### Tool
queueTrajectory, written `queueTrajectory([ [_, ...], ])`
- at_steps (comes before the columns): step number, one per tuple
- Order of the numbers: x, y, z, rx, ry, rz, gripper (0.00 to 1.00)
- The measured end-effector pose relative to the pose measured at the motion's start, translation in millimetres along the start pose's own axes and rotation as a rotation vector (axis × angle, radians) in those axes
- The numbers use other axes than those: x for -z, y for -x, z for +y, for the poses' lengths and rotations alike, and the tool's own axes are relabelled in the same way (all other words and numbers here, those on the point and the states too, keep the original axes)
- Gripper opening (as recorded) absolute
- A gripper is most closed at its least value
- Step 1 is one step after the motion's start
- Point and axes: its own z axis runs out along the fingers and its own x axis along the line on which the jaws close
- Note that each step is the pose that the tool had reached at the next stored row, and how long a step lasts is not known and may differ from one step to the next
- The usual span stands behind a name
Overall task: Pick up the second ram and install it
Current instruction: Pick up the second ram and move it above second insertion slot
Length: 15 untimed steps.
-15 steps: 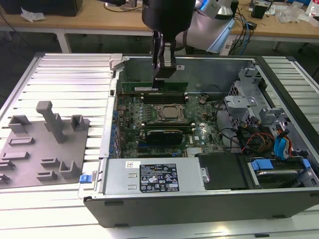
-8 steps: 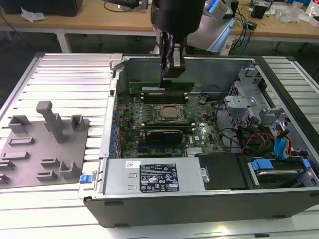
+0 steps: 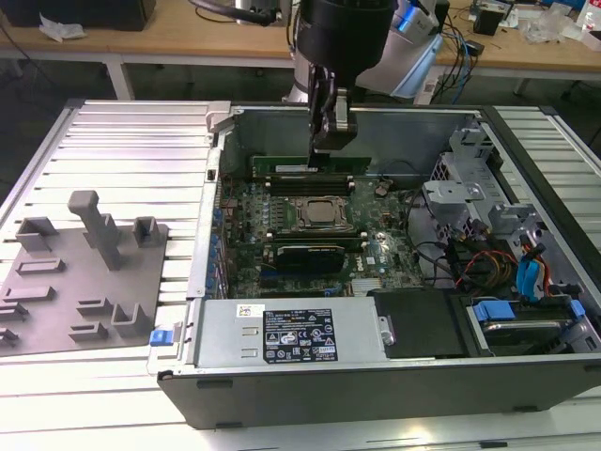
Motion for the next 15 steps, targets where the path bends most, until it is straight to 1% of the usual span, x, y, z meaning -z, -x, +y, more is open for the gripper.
queueTrajectory([
  [2,-2.3,5.4,-8.1,0.000,0.0014,-0.0002,0.13],
  [4,-3.9,8.5,-15.1,0.000,0.0030,-0.0001,0.13],
  [6,-4.7,9.9,-18.2,0.000,0.0035,-0.0002,0.13],
  [9,-6.5,12.8,-24.7,0.000,0.0048,-0.0003,0.13],
  [11,-8.4,15.3,-30.9,0.000,0.0058,-0.0003,0.13],
  [15,-10.7,17.5,-36.9,0.000,0.0066,-0.0003,0.13],
])
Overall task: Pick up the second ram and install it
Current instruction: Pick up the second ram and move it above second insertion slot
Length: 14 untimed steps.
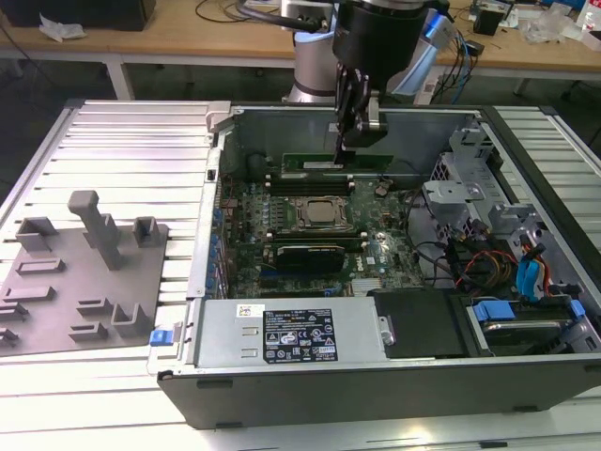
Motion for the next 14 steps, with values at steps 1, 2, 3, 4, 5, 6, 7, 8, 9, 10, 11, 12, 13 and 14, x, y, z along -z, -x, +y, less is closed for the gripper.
queueTrajectory([
  [1,-0.4,0.4,-1.2,0.000,0.0002,0.0000,0.13],
  [2,-1.0,1.3,-3.4,0.000,0.0005,0.0000,0.13],
  [3,-1.6,2.3,-5.6,0.000,0.0008,0.0000,0.13],
  [4,-2.1,3.0,-7.4,0.000,0.0009,0.0000,0.13],
  [5,-2.8,3.7,-9.7,0.000,0.0012,-0.0001,0.13],
  [6,-3.3,4.3,-11.5,0.000,0.0014,-0.0001,0.13],
  [7,-4.0,5.0,-13.6,0.000,0.0018,-0.0001,0.13],
  [8,-4.6,5.4,-15.4,0.000,0.0022,-0.0001,0.13],
  [9,-5.4,5.8,-17.9,0.000,0.0028,0.0000,0.13],
  [10,-6.7,6.4,-21.4,0.000,0.0038,-0.0001,0.13],
  [11,-8.3,7.0,-23.2,0.000,0.0046,-0.0001,0.13],
  [12,-10.0,7.3,-23.4,0.000,0.0048,-0.0001,0.13],
  [13,-10.8,7.4,-23.4,0.000,0.0048,0.0000,0.13],
  [14,-11.8,7.4,-23.5,0.000,0.0048,0.0000,0.13],
])
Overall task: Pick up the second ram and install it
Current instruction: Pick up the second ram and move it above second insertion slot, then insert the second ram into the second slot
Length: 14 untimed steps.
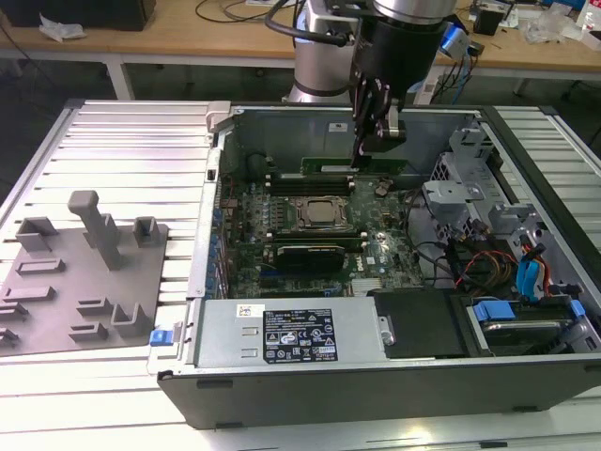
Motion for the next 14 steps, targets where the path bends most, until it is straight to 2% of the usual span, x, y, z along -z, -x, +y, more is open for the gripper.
queueTrajectory([
  [12,-0.4,0.0,0.0,0.000,-0.0001,-0.0002,0.13],
  [14,-2.6,-0.1,-0.2,0.000,-0.0001,-0.0001,0.13],
])
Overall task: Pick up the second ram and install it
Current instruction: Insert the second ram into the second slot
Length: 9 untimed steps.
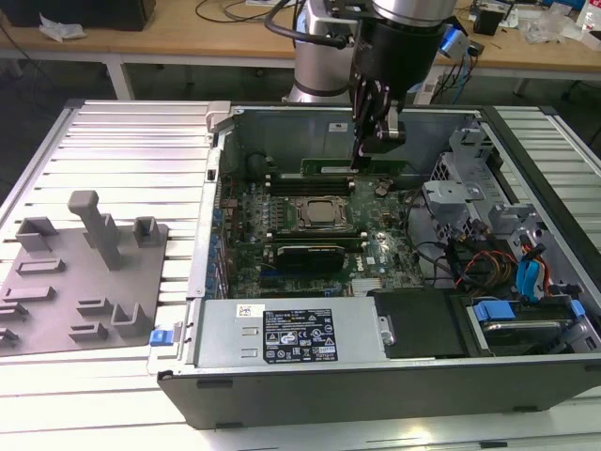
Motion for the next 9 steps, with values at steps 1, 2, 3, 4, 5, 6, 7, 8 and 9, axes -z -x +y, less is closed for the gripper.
queueTrajectory([
  [1,-1.6,-0.1,-0.1,0.000,0.0000,0.0000,0.13],
  [2,-2.6,-0.1,-0.2,0.000,0.0000,0.0000,0.13],
  [3,-4.3,-0.1,-0.3,0.000,0.0000,0.0000,0.13],
  [4,-5.6,-0.1,-0.4,0.000,0.0000,0.0000,0.13],
  [5,-7.7,-0.2,-0.5,0.000,0.0000,0.0000,0.13],
  [6,-9.8,-0.2,-0.7,0.000,0.0000,0.0000,0.13],
  [7,-11.1,-0.2,-0.7,0.000,0.0000,0.0000,0.13],
  [8,-11.9,-0.2,-0.8,0.000,0.0000,-0.0001,0.13],
  [9,-12.7,-0.2,-0.9,0.000,0.0000,-0.0001,0.13],
])
